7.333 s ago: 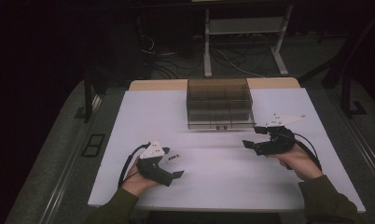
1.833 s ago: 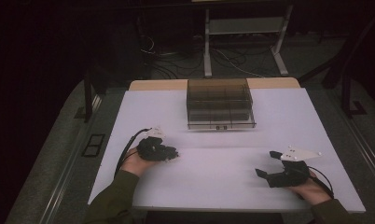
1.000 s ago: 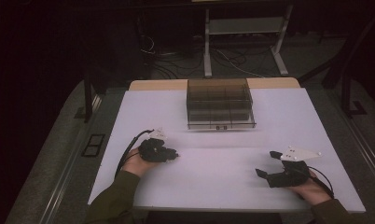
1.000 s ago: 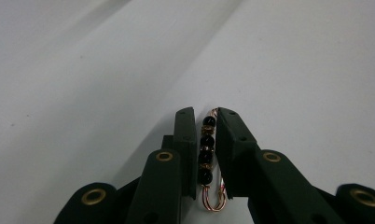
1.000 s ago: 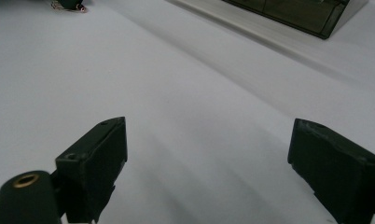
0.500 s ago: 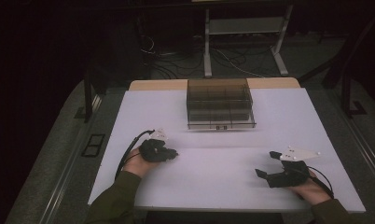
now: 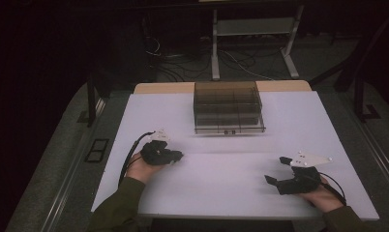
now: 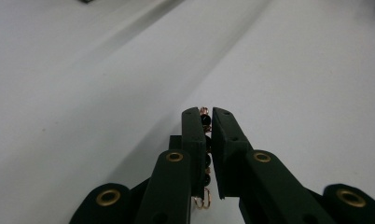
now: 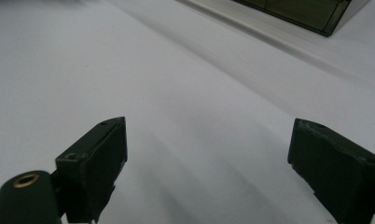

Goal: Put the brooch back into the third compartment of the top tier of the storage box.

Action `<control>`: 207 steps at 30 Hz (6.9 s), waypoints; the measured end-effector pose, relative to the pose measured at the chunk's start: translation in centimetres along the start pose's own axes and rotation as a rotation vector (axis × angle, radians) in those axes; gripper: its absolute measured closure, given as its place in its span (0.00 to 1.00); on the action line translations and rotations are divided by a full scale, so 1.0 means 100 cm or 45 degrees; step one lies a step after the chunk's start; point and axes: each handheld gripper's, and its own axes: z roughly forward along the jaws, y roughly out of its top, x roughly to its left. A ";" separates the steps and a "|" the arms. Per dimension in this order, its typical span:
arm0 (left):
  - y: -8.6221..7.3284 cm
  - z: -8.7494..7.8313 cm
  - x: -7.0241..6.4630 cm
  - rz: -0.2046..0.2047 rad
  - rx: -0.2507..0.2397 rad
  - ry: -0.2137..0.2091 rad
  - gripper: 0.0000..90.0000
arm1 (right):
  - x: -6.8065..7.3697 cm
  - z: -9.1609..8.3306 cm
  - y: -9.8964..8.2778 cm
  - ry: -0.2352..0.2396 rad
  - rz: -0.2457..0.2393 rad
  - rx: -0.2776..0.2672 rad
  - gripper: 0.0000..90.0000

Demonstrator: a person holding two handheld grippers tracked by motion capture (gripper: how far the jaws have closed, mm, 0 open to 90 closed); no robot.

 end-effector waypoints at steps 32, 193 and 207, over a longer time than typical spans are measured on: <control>0.014 -0.020 0.004 -0.045 -0.141 -0.025 0.93 | 0.000 0.002 0.000 0.005 -0.002 0.010 0.12; 0.189 0.123 -0.043 0.130 -0.226 -0.289 0.92 | 0.002 0.001 -0.001 0.018 -0.005 0.005 0.12; 0.187 0.118 -0.042 0.144 -0.215 -0.284 0.90 | 0.002 0.000 -0.001 0.018 -0.003 0.005 0.12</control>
